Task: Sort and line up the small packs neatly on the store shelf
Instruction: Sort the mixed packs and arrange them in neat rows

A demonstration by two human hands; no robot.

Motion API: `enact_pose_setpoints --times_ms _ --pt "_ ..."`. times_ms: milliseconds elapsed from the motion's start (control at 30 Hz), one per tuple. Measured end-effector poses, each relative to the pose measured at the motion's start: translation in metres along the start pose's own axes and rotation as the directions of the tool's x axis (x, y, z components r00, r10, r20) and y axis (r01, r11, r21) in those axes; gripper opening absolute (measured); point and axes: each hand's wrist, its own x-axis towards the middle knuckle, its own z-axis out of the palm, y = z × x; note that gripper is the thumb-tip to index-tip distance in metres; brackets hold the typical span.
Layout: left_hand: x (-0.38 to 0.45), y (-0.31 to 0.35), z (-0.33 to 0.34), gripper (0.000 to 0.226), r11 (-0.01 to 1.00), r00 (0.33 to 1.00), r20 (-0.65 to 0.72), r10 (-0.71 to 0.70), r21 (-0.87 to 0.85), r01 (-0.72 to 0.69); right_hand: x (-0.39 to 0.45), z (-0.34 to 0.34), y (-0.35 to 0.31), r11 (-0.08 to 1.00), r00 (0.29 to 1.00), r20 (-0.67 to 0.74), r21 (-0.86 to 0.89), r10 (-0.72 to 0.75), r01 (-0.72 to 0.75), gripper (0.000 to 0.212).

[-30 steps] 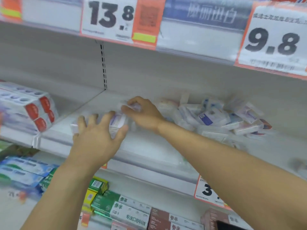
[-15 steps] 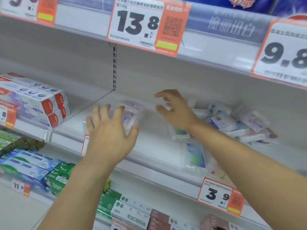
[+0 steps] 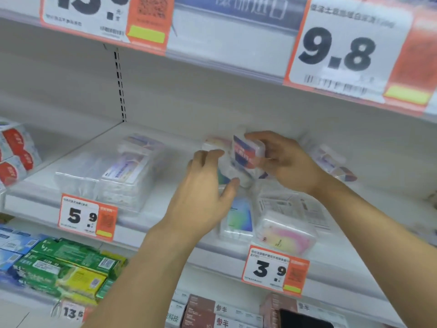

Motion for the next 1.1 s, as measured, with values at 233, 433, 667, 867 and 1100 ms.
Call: enact_pose_setpoints --times_ms 233,433,667,867,1100 --pt "0.012 0.013 0.002 0.063 0.89 0.985 -0.031 -0.172 -0.434 0.141 -0.015 -0.021 -0.023 0.891 0.983 0.177 0.438 0.046 -0.121 0.045" --pt "0.012 -0.005 -0.003 0.033 0.917 0.942 -0.201 -0.269 -0.353 0.186 0.017 -0.031 0.035 0.733 0.947 0.014 -0.638 0.32 -0.238 0.056" --pt "0.012 -0.01 -0.005 0.036 0.892 0.902 -0.256 -0.347 -0.387 0.233 0.025 -0.022 0.041 0.764 0.959 -0.098 -0.586 0.265 -0.271 0.059" --pt "0.011 -0.009 -0.006 0.036 0.873 0.896 -0.257 -0.363 -0.431 0.23 -0.003 -0.014 0.023 0.866 0.932 -0.205 -0.469 -0.299 0.174 0.057" --pt "0.009 0.002 -0.002 0.039 0.818 0.906 -0.175 -0.385 -0.518 0.248 -0.064 -0.014 0.02 0.679 0.751 -0.219 -0.629 -0.623 0.38 0.068"
